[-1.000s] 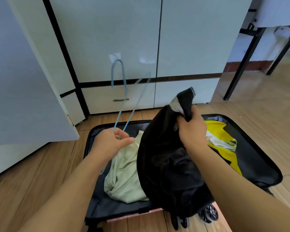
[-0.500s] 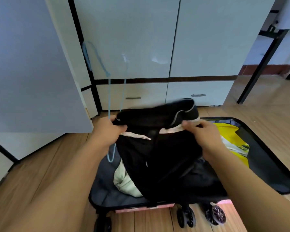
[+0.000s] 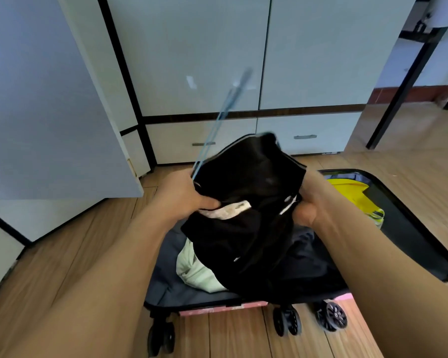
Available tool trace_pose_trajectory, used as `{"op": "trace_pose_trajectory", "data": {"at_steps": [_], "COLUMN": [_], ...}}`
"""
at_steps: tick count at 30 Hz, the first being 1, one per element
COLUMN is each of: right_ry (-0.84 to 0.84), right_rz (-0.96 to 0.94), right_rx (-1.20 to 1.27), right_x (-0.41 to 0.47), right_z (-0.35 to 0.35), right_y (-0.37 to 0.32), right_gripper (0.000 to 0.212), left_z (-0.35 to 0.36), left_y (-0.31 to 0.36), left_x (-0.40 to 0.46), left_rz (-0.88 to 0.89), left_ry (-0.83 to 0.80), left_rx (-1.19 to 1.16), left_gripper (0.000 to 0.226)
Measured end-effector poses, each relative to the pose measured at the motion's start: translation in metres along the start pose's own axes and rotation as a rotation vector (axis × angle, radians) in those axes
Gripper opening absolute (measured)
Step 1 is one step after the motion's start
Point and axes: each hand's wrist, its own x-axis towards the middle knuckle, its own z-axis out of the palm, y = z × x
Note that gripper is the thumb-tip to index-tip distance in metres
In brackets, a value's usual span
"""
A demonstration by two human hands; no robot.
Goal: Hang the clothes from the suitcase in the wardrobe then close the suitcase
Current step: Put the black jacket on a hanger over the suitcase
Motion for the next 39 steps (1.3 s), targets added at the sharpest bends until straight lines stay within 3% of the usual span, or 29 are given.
{"op": "trace_pose_trajectory", "data": {"at_steps": [3,7,11,14,17,18,19,21,24,27,30,33,36,39], "right_ry": [-0.238,-0.344,-0.328,-0.059,0.567,0.695,0.689,0.426,0.081,0.053,0.249,0.453,0.408,0.313], "right_rz": [-0.058,-0.033,-0.084,-0.215,-0.388,-0.407,-0.387,-0.188,0.169,0.203,0.093,0.04,0.128,0.138], "right_rx": [-0.118,-0.131,-0.173,-0.227,-0.666,-0.74,-0.744,-0.635,-0.699,-0.677,-0.738,-0.491,0.121,0.341], "right_x": [-0.012,-0.012,-0.009,0.008,0.025,0.025,0.024,0.015,0.009,0.016,0.027,0.029,0.027,0.016], "right_z": [0.012,0.023,0.025,0.003,-0.025,-0.029,-0.029,-0.016,0.003,0.001,-0.019,-0.039,-0.045,-0.033], "right_y": [-0.005,0.014,0.021,0.021,0.03,0.033,0.038,0.048,0.062,0.066,0.069,0.062,0.048,0.037], "right_gripper": [0.044,0.035,0.027,0.033,0.026,0.027,0.035,0.038,0.052,0.035,0.023,0.027,0.033,0.032], "left_z": [-0.009,0.007,0.028,0.032,0.03,0.03,0.03,0.03,0.033,0.03,0.016,0.01,0.02,0.026], "left_y": [0.006,0.007,-0.001,-0.009,-0.014,-0.015,-0.015,-0.016,-0.015,-0.02,-0.025,-0.031,-0.037,-0.04], "left_x": [-0.006,-0.016,-0.023,-0.017,-0.008,-0.005,-0.003,-0.001,-0.003,-0.002,0.005,0.009,0.007,0.003], "left_rz": [0.043,0.149,0.074,-0.002,-0.095,-0.113,-0.125,-0.136,-0.138,-0.094,-0.041,-0.107,-0.227,-0.249], "left_ry": [-0.108,-0.311,-0.47,-0.316,-0.096,-0.043,0.004,0.03,-0.068,-0.022,0.186,0.274,0.236,0.168], "left_rx": [-0.149,-0.197,-0.208,-0.253,-0.336,-0.349,-0.353,-0.392,-0.466,-0.433,-0.133,0.111,0.241,0.304], "left_gripper": [0.073,0.035,0.025,0.02,0.011,0.01,0.009,0.009,0.013,0.017,0.013,0.017,0.015,0.025]}}
